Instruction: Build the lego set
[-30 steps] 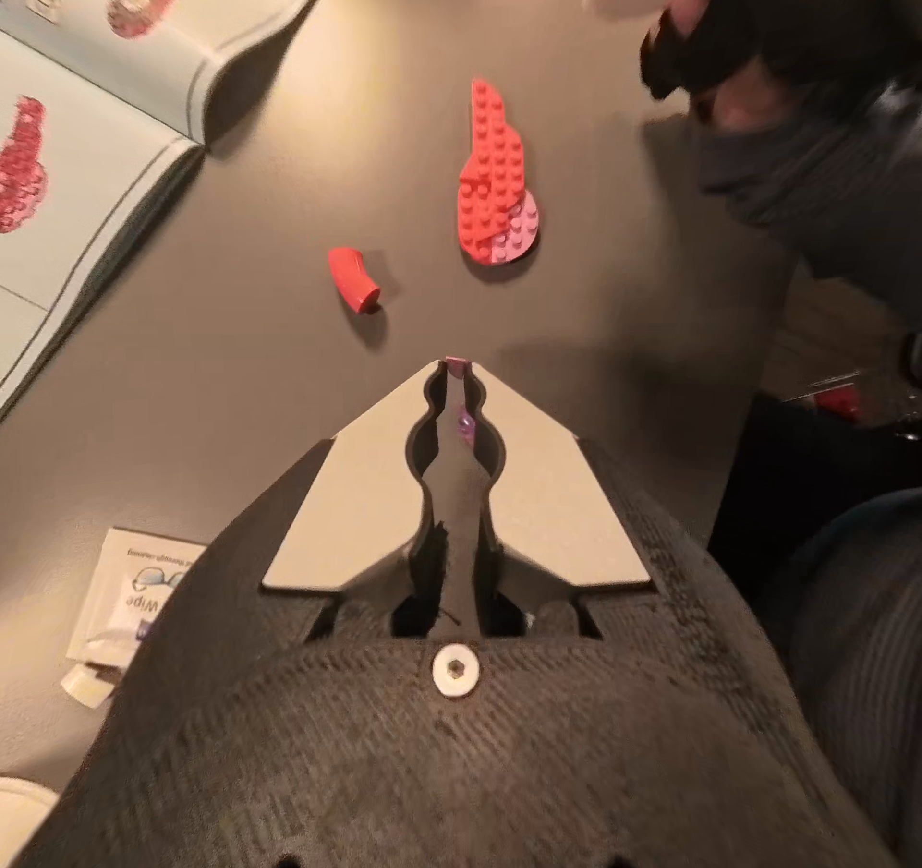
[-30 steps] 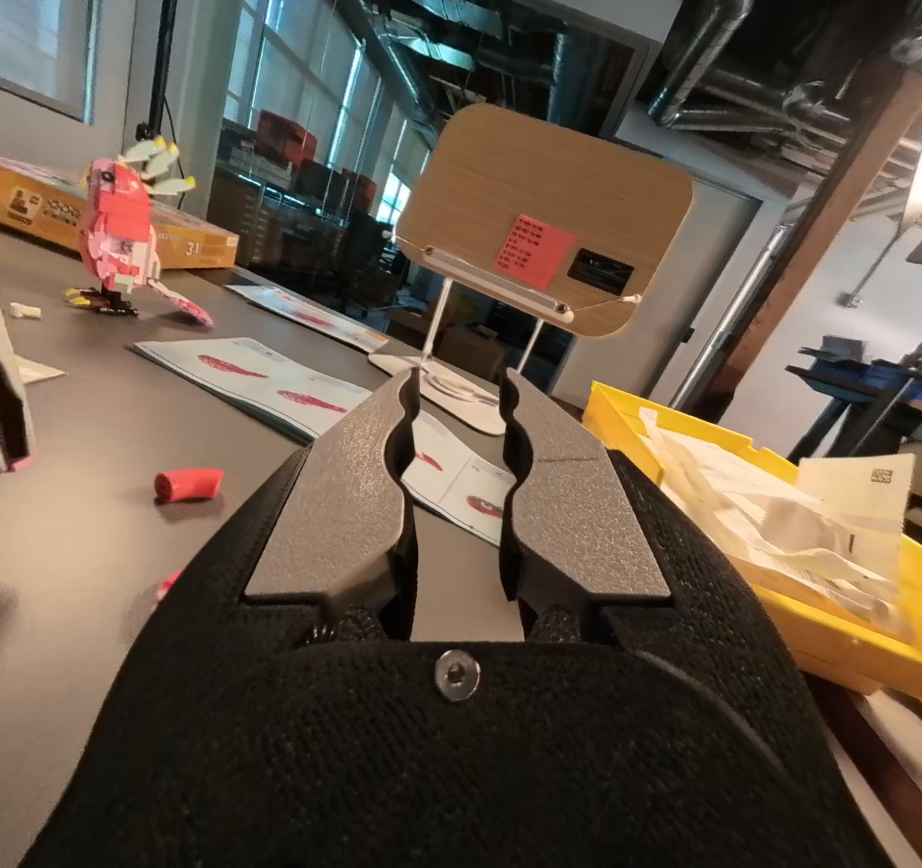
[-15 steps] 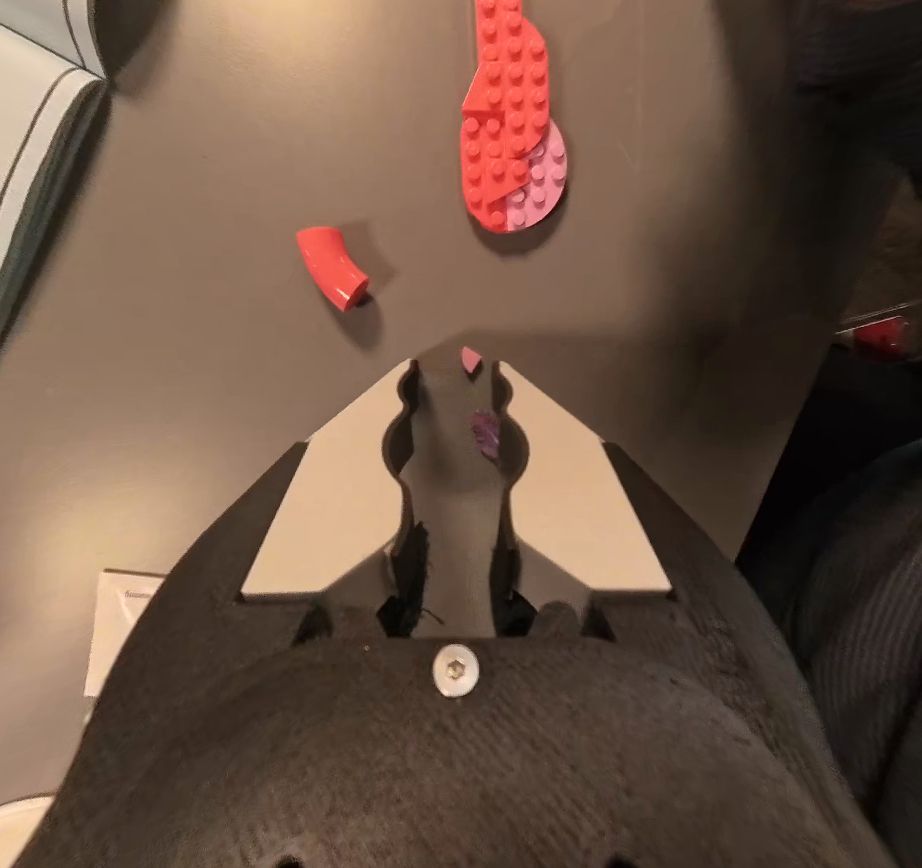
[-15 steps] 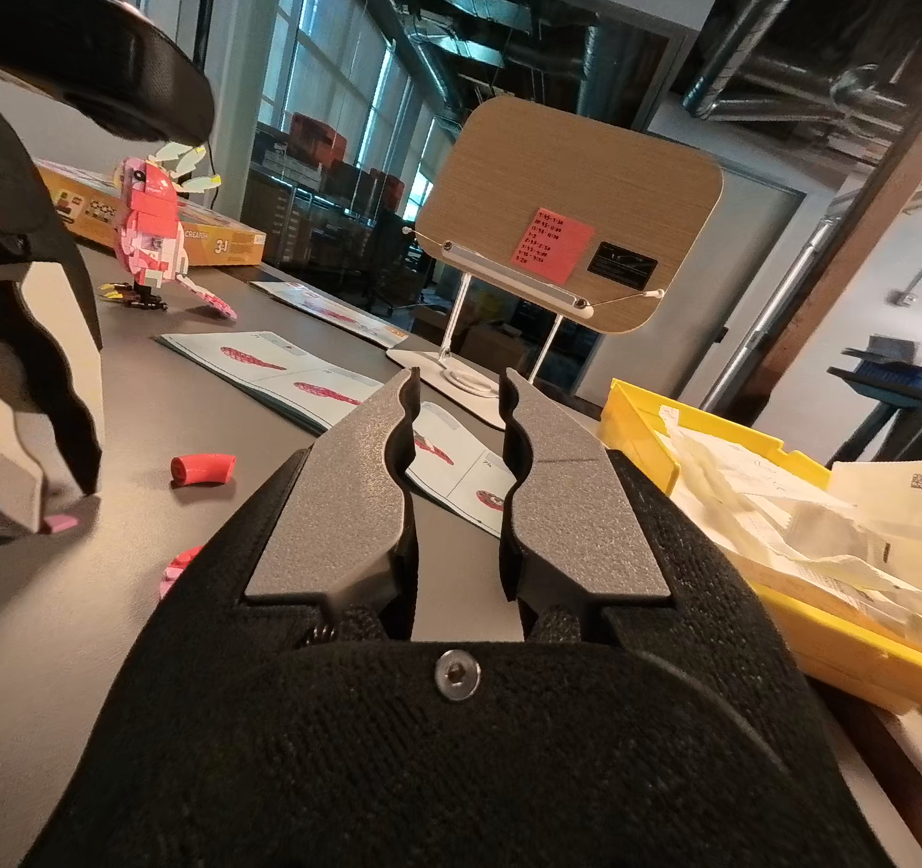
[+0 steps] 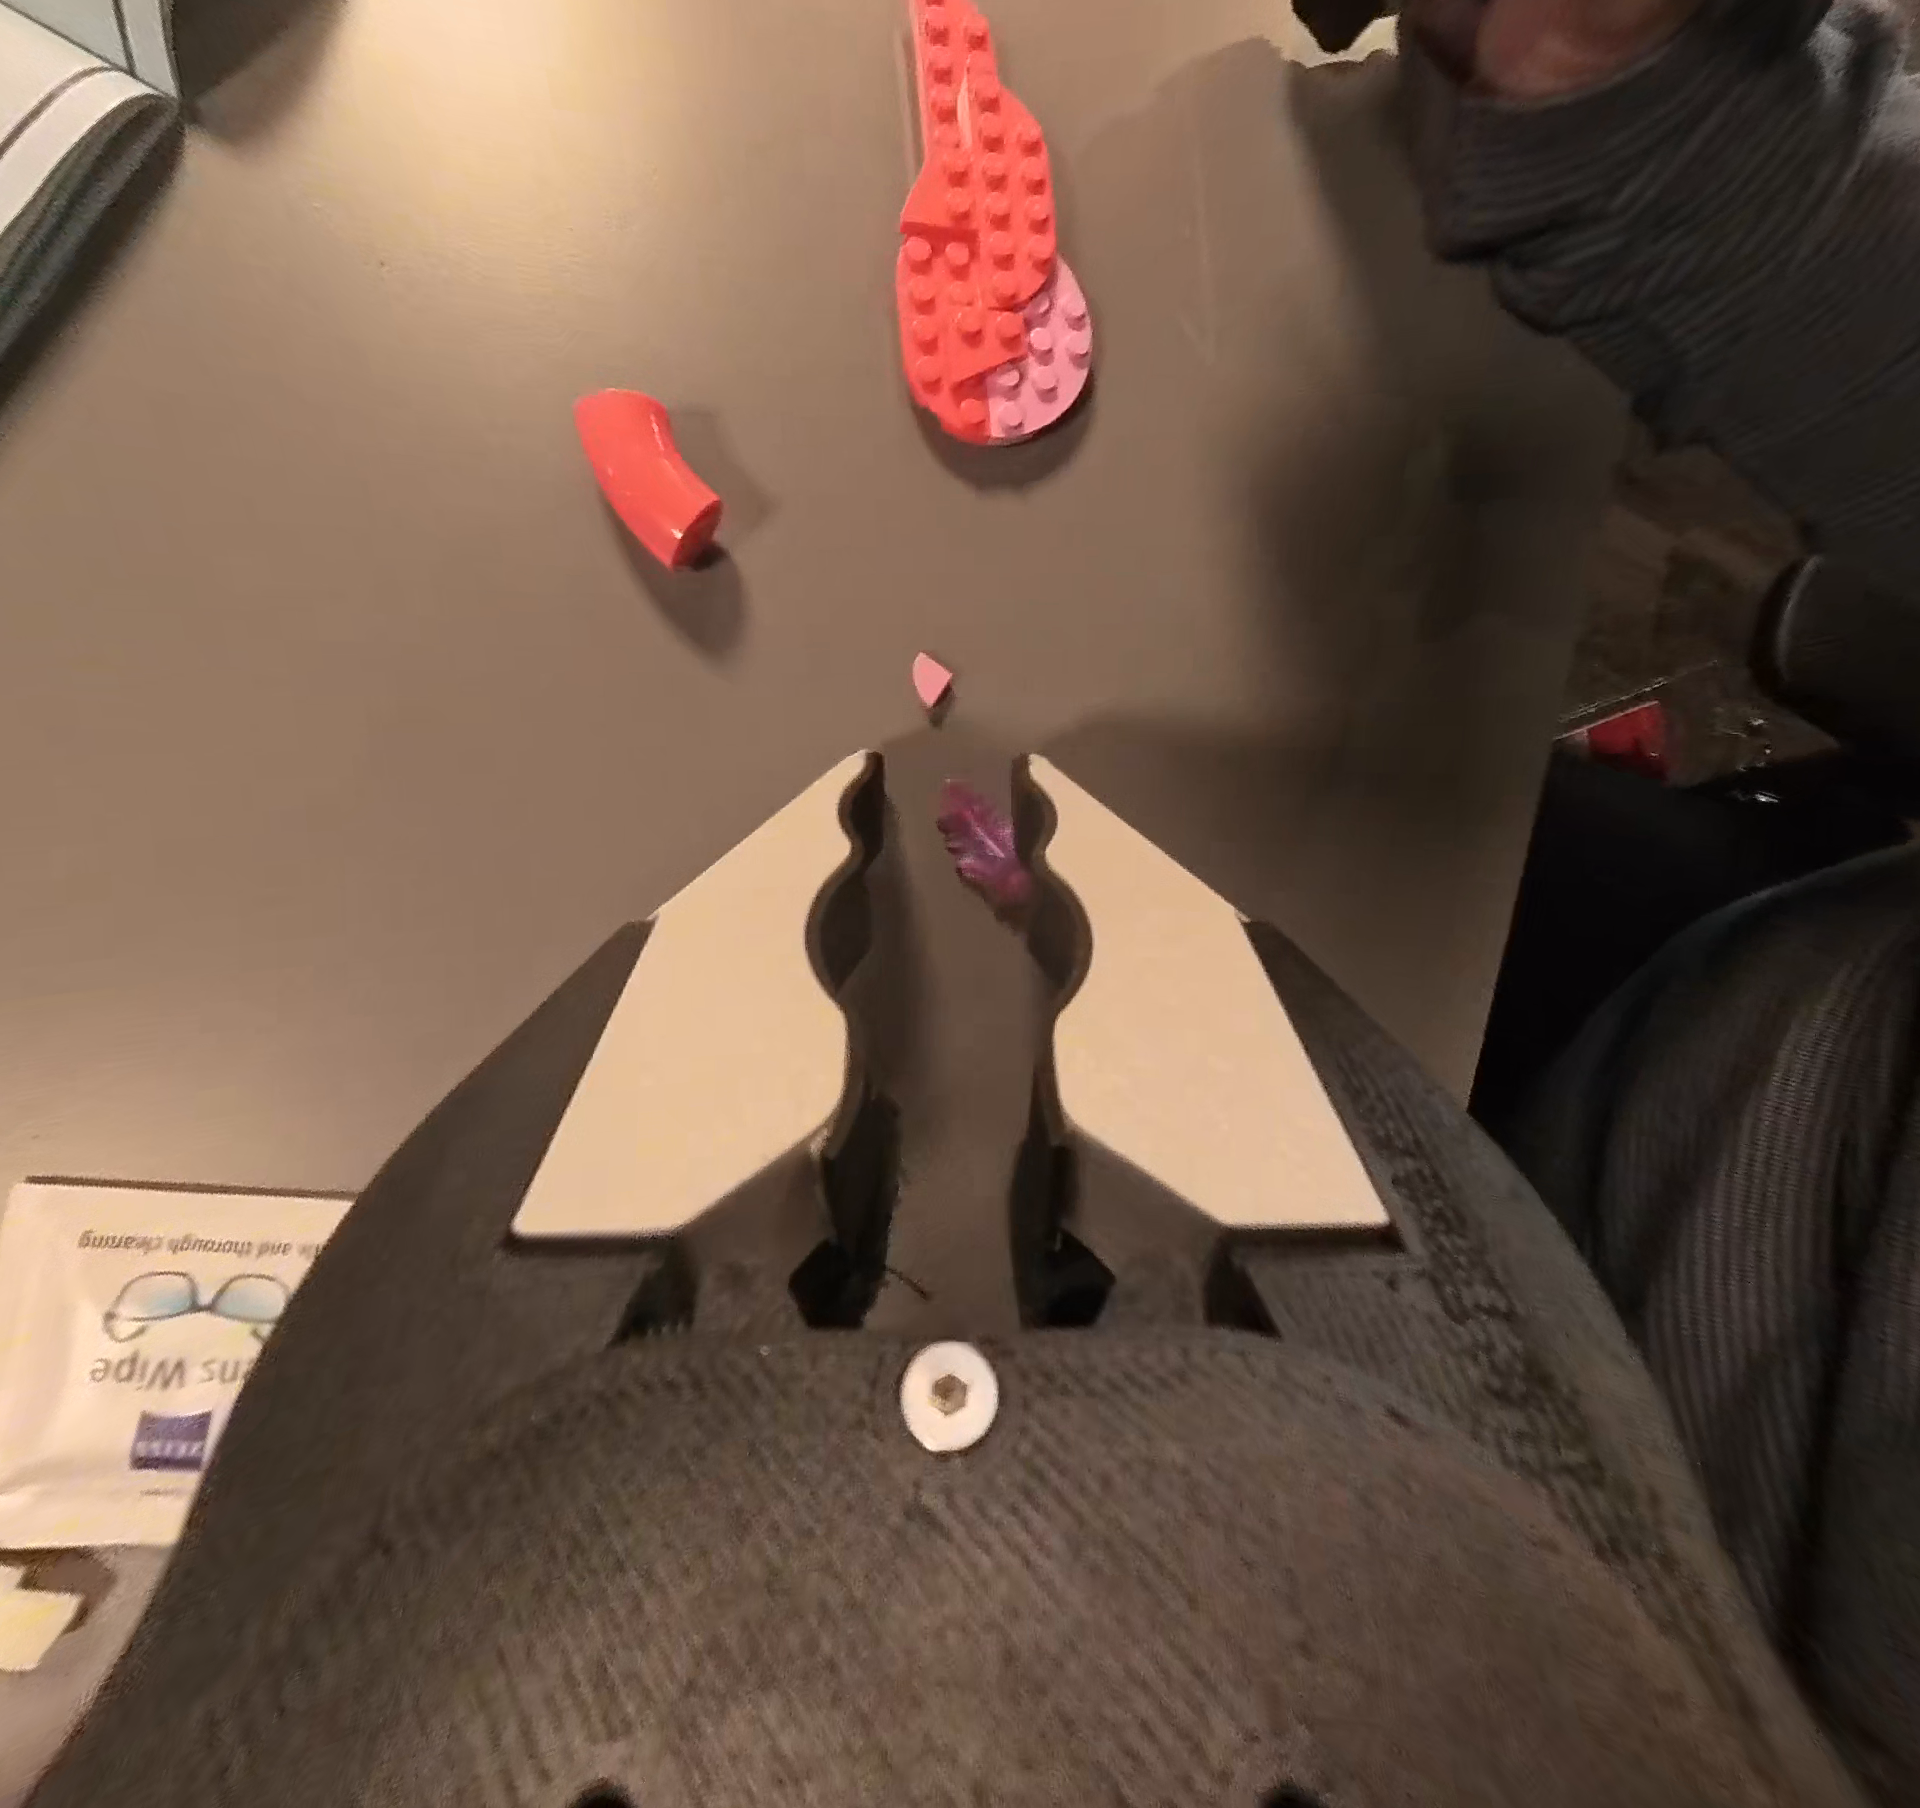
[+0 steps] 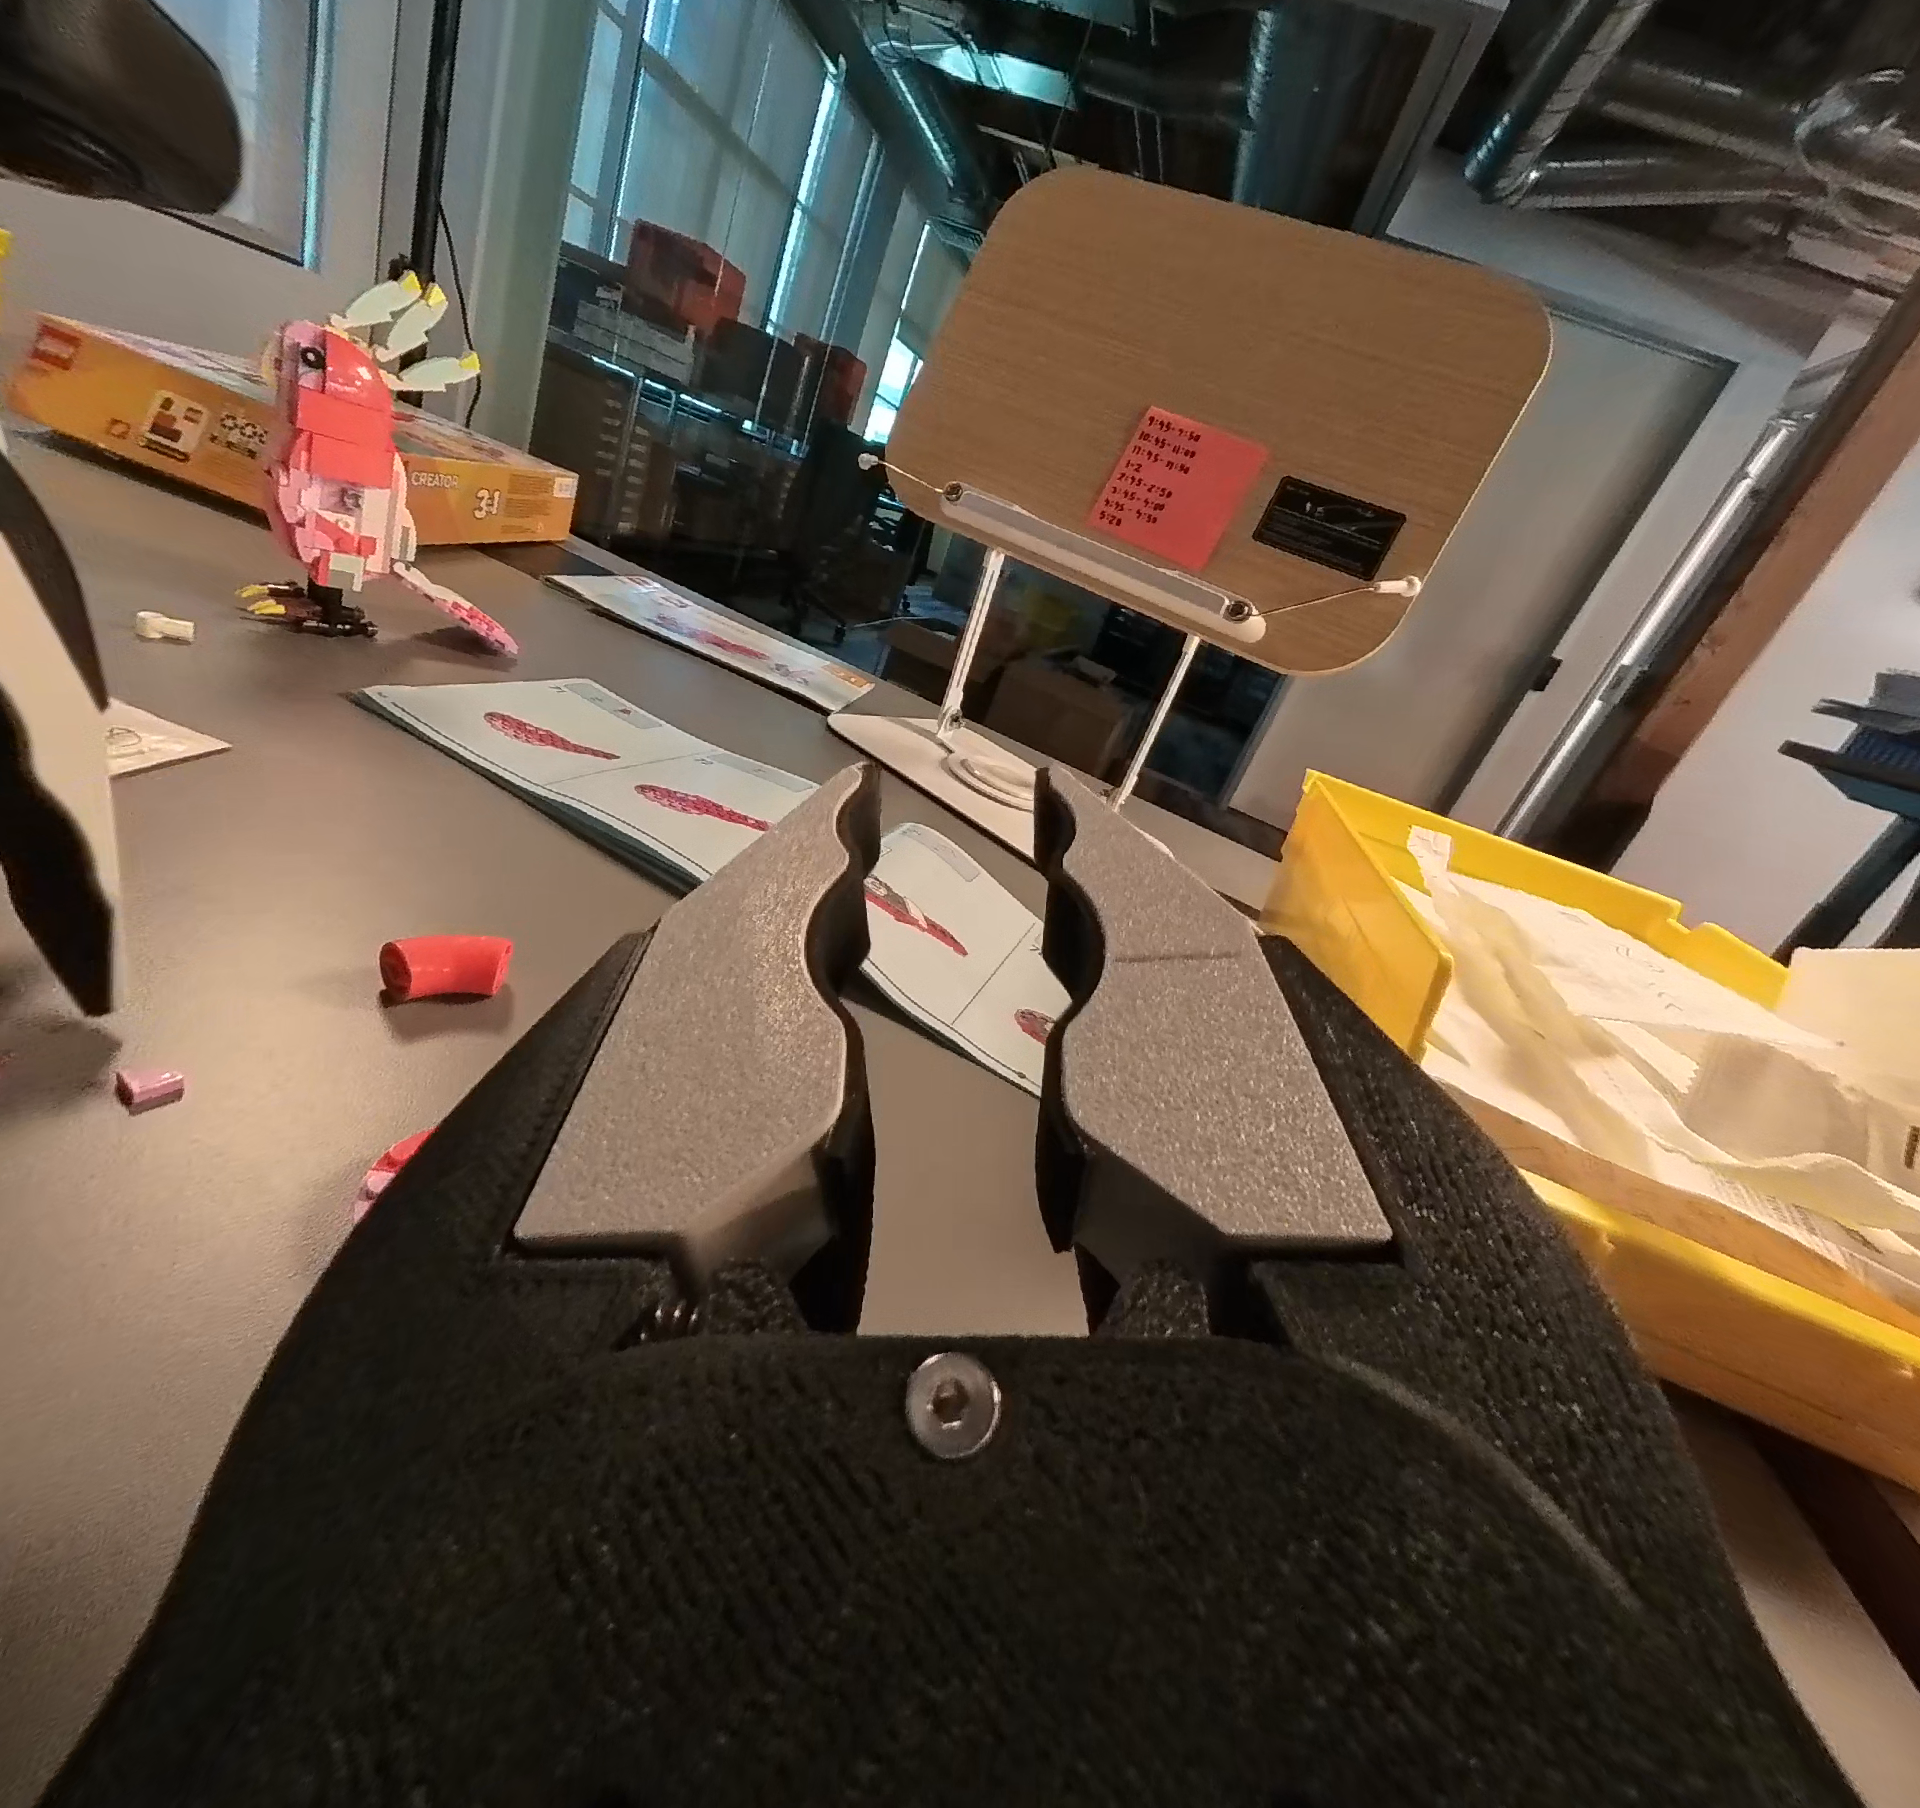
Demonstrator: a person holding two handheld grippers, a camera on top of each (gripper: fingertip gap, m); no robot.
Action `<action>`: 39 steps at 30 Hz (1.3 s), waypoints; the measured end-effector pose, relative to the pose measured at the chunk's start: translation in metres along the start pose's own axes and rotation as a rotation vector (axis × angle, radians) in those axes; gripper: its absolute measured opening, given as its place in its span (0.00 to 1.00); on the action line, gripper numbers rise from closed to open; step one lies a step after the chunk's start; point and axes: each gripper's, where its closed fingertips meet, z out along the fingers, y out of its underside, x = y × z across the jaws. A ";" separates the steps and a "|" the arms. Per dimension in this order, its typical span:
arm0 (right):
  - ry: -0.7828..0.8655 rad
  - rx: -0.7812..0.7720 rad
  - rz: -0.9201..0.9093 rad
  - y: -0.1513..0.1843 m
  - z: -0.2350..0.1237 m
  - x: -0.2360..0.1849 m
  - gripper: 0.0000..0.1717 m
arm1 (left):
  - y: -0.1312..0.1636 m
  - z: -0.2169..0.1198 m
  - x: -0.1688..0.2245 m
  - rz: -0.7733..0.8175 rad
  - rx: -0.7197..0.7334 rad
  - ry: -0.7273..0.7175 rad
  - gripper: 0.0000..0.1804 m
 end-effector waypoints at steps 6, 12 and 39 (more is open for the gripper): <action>-0.003 -0.013 -0.004 0.003 0.002 -0.001 0.16 | -0.006 0.004 0.002 -0.001 0.064 0.010 0.12; -0.001 -0.022 -0.008 0.004 0.003 -0.001 0.16 | -0.011 0.006 -0.006 0.083 0.090 -0.057 0.13; -0.004 -0.039 -0.014 0.008 0.004 -0.001 0.15 | -0.016 0.005 -0.039 0.260 0.072 -0.279 0.15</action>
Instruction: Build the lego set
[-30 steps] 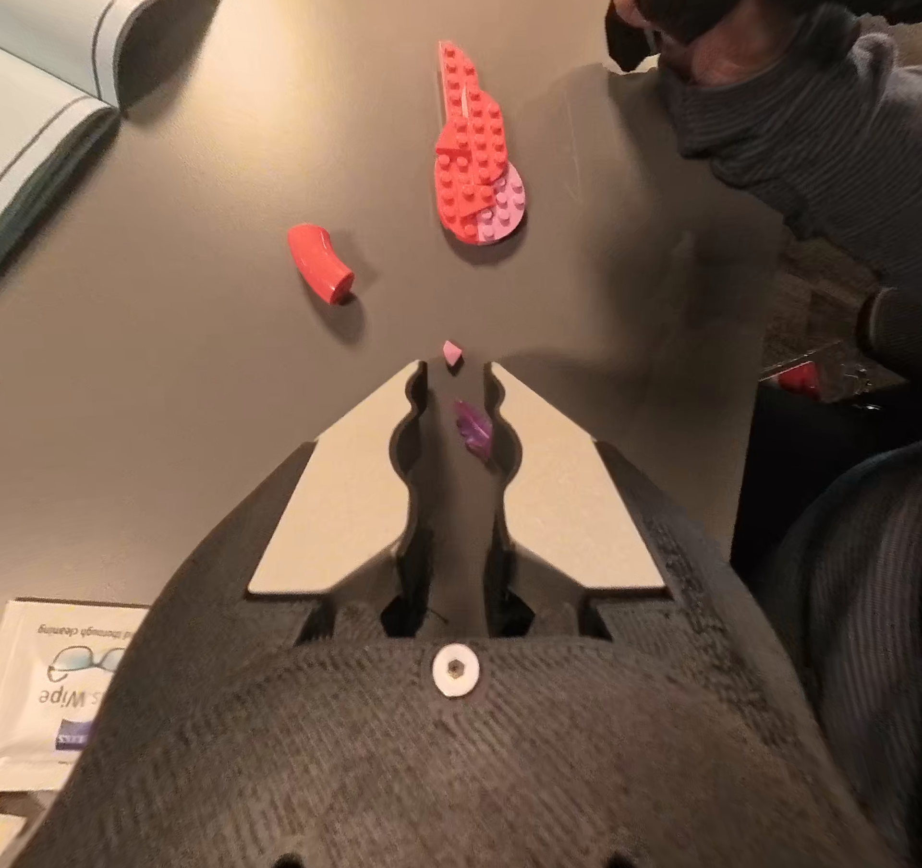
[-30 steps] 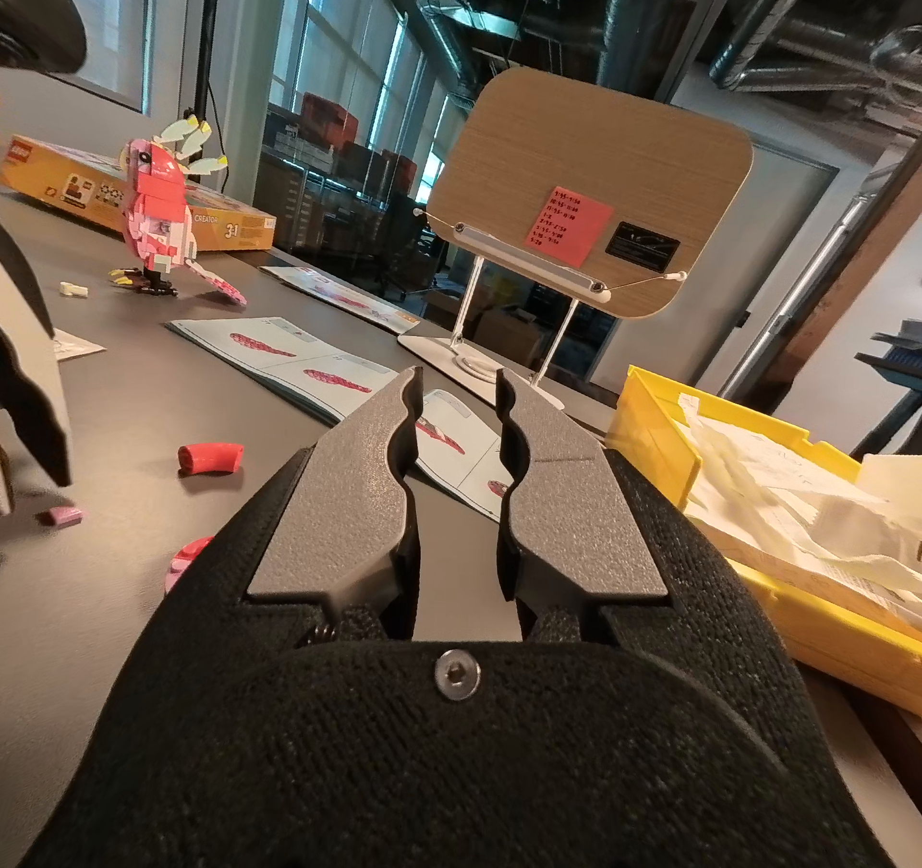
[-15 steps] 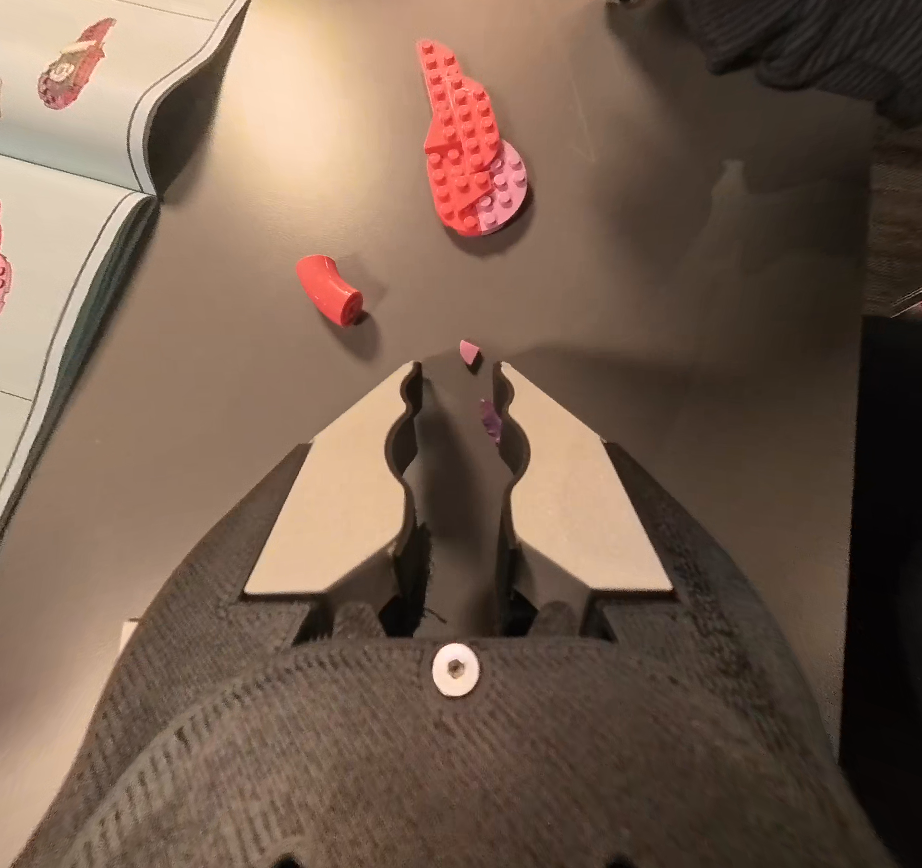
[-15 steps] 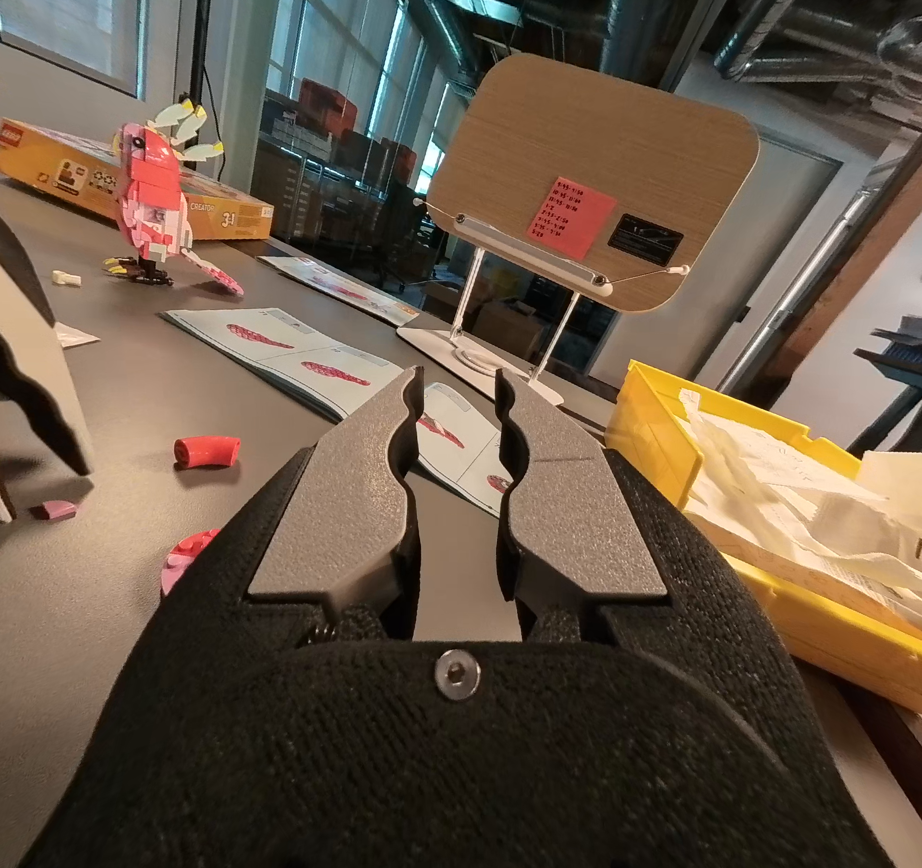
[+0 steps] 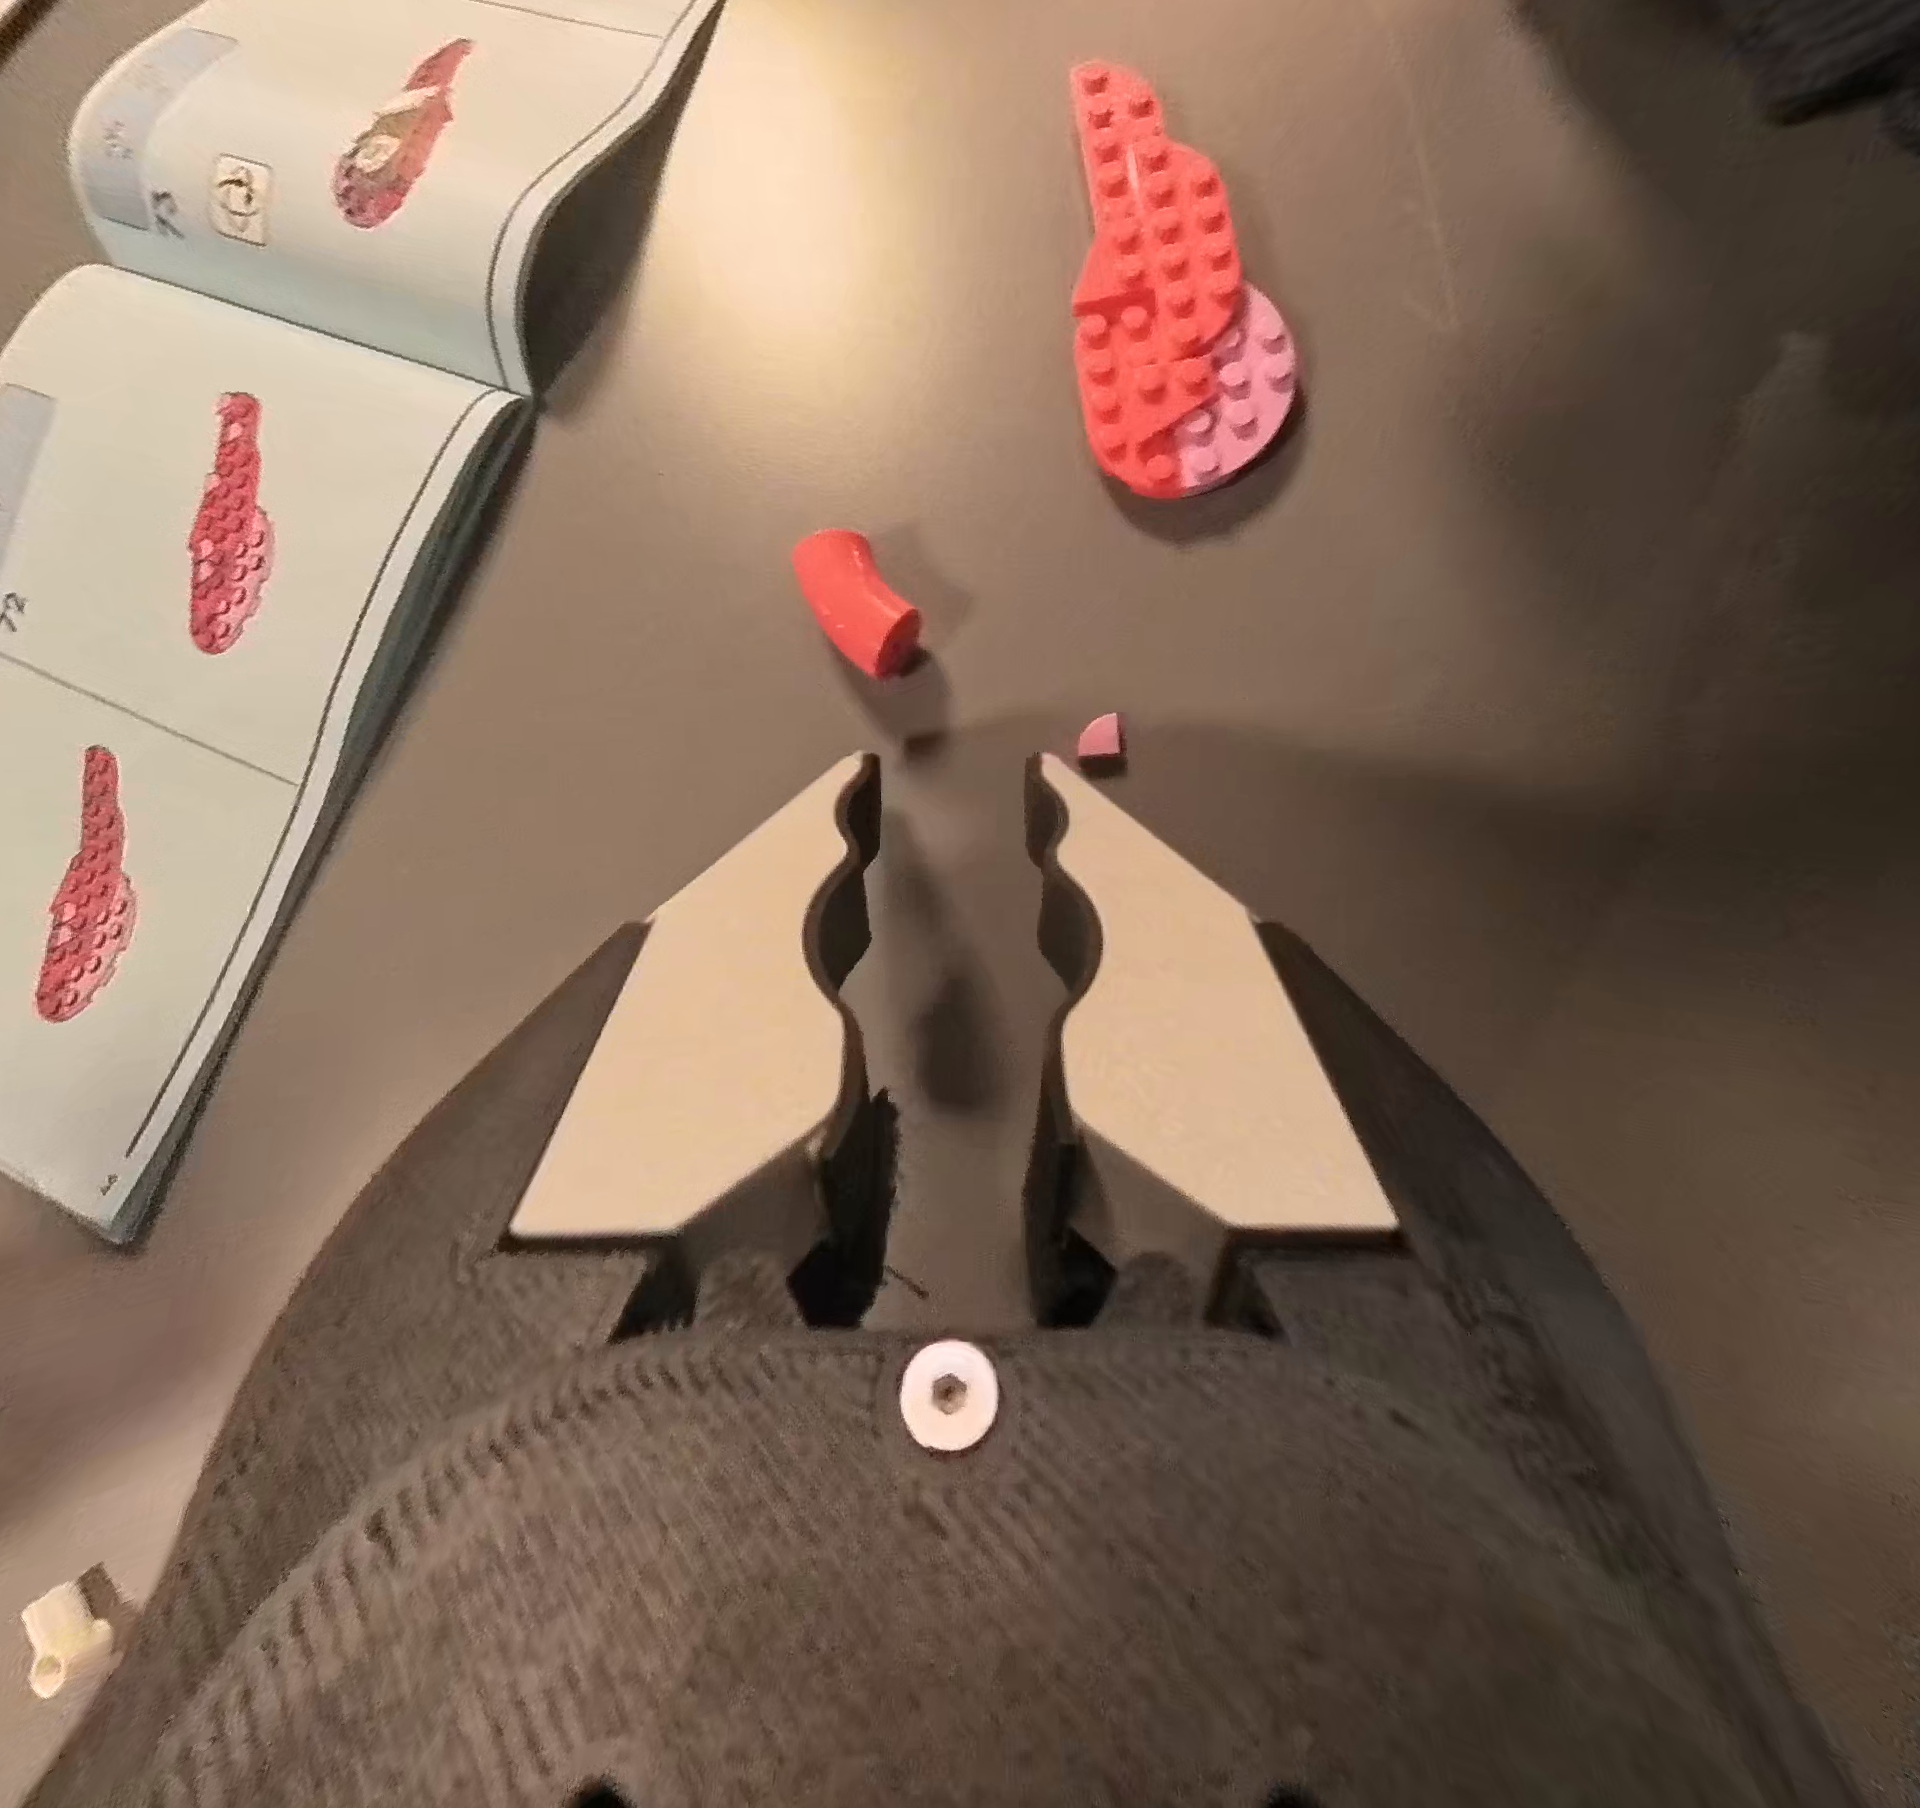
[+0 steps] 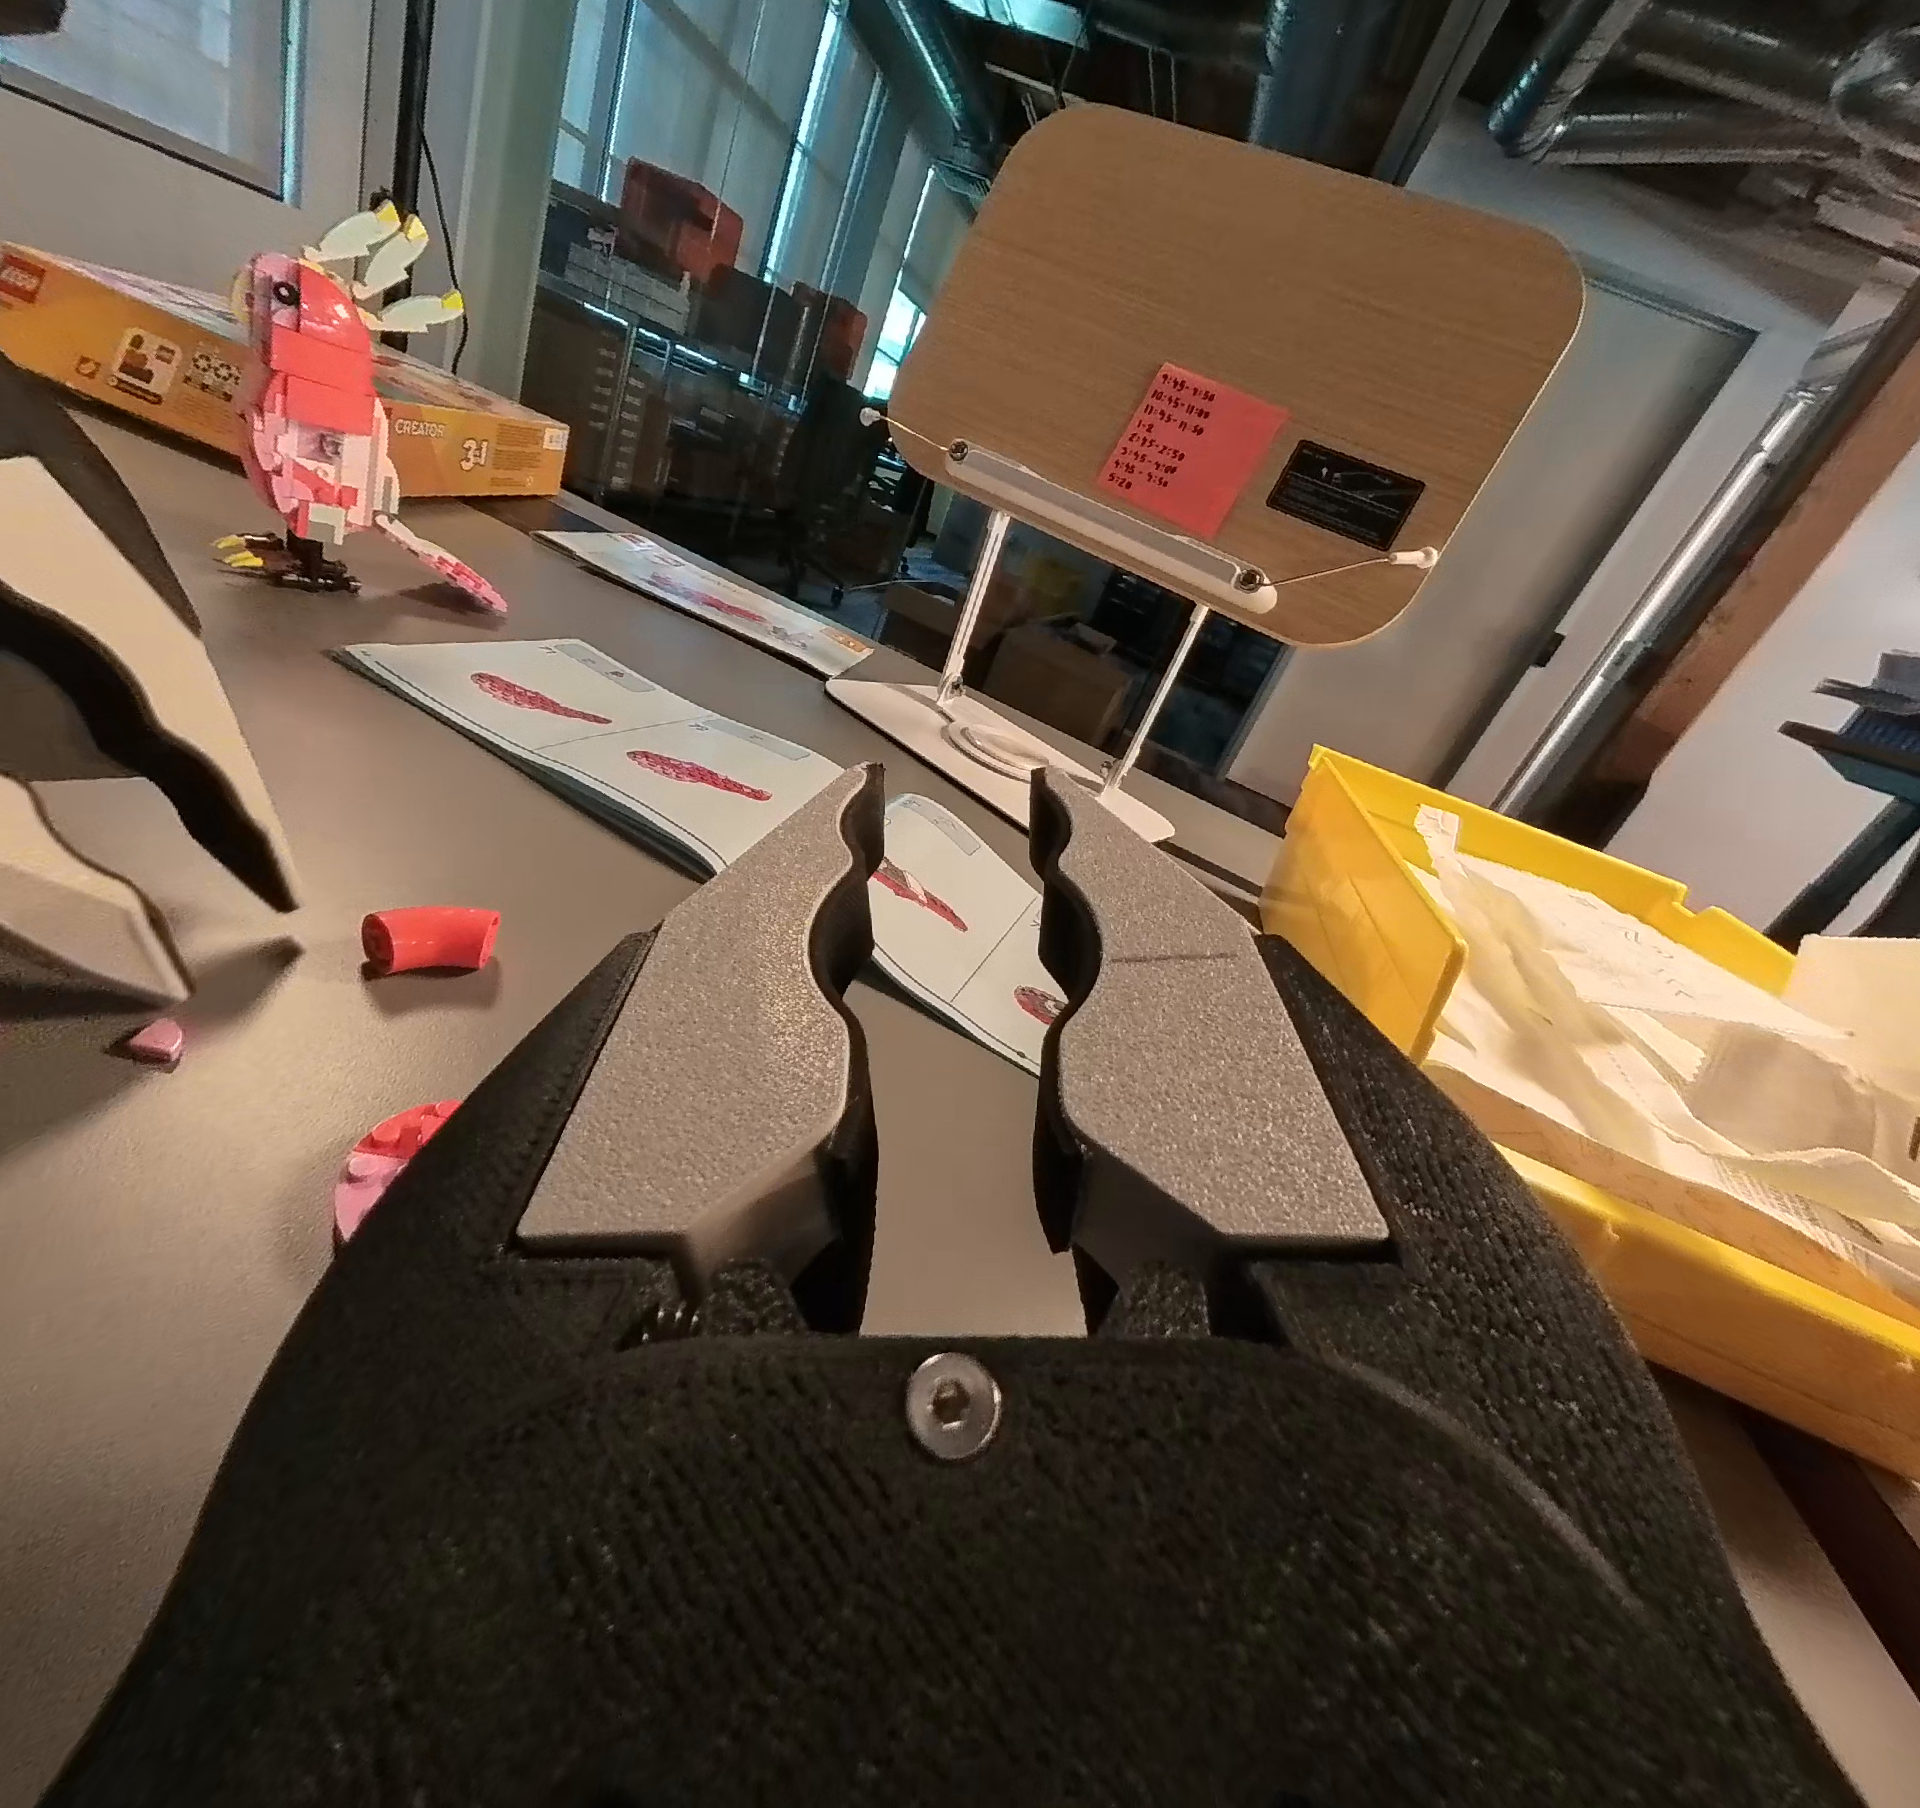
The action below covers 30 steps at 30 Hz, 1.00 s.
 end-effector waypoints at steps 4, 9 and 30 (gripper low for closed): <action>0.001 0.003 0.005 0.000 0.000 0.001 0.15 | -0.004 -0.004 0.001 -0.077 0.062 0.002 0.12; 0.000 0.007 0.008 -0.001 -0.001 0.001 0.15 | -0.008 -0.013 0.006 -0.178 0.148 0.031 0.12; 0.001 0.007 0.009 -0.001 -0.001 0.001 0.15 | -0.007 -0.006 0.026 -0.147 0.113 0.073 0.22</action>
